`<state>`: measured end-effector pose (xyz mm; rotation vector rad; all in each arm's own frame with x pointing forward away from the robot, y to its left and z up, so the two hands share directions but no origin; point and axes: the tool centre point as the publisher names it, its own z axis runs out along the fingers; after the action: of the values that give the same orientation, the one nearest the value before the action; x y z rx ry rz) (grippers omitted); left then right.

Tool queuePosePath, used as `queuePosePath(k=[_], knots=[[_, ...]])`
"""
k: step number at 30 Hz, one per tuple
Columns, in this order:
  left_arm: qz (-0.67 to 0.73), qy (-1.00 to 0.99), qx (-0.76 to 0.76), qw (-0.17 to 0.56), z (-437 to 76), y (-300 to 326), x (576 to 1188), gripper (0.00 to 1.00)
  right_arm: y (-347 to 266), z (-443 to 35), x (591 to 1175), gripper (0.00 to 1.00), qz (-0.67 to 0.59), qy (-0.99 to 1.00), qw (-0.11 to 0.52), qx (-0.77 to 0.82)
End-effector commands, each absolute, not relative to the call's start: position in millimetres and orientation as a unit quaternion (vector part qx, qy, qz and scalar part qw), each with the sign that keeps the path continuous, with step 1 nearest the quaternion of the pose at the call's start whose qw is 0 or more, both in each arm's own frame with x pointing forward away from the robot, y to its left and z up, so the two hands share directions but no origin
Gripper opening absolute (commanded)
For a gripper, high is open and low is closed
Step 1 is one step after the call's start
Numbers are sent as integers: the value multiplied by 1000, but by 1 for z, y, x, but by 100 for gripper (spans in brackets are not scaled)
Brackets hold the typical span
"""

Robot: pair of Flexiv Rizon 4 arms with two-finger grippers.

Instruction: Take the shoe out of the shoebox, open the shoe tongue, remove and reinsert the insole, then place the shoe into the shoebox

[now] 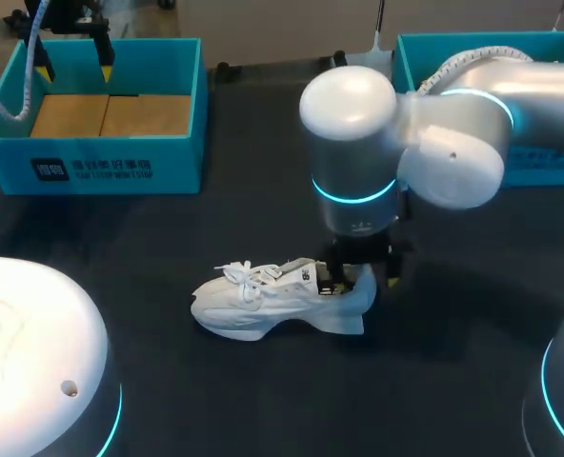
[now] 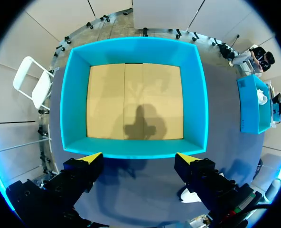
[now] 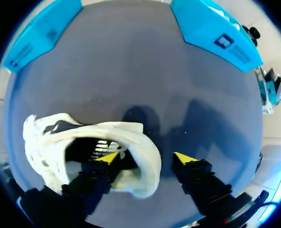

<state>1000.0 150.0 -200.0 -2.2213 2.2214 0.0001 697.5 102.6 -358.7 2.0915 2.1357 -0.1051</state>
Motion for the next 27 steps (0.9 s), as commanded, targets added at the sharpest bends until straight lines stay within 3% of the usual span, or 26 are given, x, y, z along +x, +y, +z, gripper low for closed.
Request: queuePosePath(k=[1,14,19,27], knots=[[0,707,-707,0,-200,150,1000,100,103,-329,695,100,-31,754,76,652],[0,707,-707,0,-200,150,1000,100,142,-288,683,100,-70,926,139,343],[0,707,-707,0,-200,150,1000,100,150,-280,675,100,-36,963,92,251],[0,707,-707,0,-200,150,1000,100,150,-280,674,100,-37,963,92,250]])
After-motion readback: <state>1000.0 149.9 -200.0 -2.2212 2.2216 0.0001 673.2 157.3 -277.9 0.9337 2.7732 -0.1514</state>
